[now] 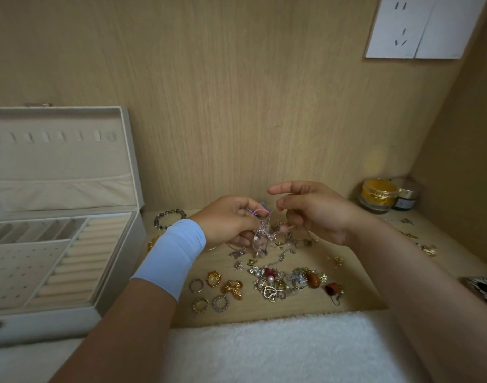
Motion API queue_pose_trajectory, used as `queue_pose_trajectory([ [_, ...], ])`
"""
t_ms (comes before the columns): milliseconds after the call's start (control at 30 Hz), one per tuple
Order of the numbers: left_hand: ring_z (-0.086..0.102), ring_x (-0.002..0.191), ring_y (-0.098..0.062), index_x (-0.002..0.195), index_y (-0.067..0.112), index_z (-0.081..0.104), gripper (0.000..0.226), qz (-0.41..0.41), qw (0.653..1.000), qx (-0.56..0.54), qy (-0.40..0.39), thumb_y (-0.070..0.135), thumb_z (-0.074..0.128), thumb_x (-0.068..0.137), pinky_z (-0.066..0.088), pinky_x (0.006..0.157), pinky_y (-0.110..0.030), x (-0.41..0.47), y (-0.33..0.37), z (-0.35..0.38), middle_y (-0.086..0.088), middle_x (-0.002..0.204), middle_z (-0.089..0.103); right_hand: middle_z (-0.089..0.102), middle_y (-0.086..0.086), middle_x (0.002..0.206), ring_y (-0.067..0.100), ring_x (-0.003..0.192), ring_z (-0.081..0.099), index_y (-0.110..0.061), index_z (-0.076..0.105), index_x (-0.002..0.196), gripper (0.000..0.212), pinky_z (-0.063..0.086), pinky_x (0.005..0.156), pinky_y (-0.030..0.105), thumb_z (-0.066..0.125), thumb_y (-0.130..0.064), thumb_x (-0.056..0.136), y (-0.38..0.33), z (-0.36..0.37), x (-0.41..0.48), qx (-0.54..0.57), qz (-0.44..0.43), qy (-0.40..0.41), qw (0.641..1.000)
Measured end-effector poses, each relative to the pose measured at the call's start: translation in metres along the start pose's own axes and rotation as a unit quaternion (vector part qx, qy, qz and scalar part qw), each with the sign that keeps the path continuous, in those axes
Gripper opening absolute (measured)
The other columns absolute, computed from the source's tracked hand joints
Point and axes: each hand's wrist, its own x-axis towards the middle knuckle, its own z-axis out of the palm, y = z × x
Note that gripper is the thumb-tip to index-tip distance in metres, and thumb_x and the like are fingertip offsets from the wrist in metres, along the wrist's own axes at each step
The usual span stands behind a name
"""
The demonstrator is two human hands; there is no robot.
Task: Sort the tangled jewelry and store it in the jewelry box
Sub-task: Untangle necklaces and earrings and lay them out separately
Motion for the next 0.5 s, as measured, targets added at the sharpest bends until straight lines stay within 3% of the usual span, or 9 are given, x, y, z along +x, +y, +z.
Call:
queue_pose_trajectory([
  [100,0.064,0.063,-0.015,0.105,0.016,0.062,0.019,0.003,1.000,0.004,-0.012,0.000,0.057,0.095,0.053,0.066,-0.028,-0.0007,0.0010,0.0000,-0.006,0.092,0.065,0.051,0.012,0.083,0.012,0.048,0.038,-0.011,0.066,0.118,0.029,0.052,0.054,0.033,0.056,0.003,0.095,-0.0005,0.0007,0.0005,-0.005,-0.014,0.010,1.000],
  [233,0.057,0.056,-0.008,0.107,0.018,0.066,0.017,0.007,0.999,0.039,-0.032,0.006,0.060,0.095,0.049,0.061,-0.023,-0.0017,0.0030,-0.0013,0.000,0.086,0.066,0.054,0.004,0.076,0.011,0.048,0.037,-0.011,0.065,0.121,0.030,0.052,0.055,0.031,0.056,0.003,0.095,-0.0022,0.0026,-0.0002,0.004,-0.043,0.024,0.999],
  [367,0.059,0.072,-0.010,0.112,0.020,0.069,0.020,0.002,0.994,0.082,-0.078,0.013,0.066,0.093,0.052,0.070,-0.022,-0.0031,0.0020,-0.0045,0.002,0.096,0.072,0.058,0.006,0.081,0.011,0.049,0.034,-0.012,0.065,0.119,0.027,0.047,0.049,0.029,0.057,0.000,0.097,-0.0038,0.0062,-0.0032,0.017,-0.065,0.022,0.997],
  [500,0.055,0.060,-0.004,0.108,0.022,0.073,0.018,0.025,0.987,0.140,-0.076,0.015,0.067,0.093,0.050,0.070,-0.020,-0.0044,0.0046,-0.0050,-0.010,0.106,0.072,0.047,0.012,0.090,0.007,0.046,0.030,-0.016,0.066,0.115,0.022,0.031,0.040,0.022,0.059,-0.004,0.097,-0.0074,0.0084,-0.0041,0.010,-0.082,0.035,0.996],
])
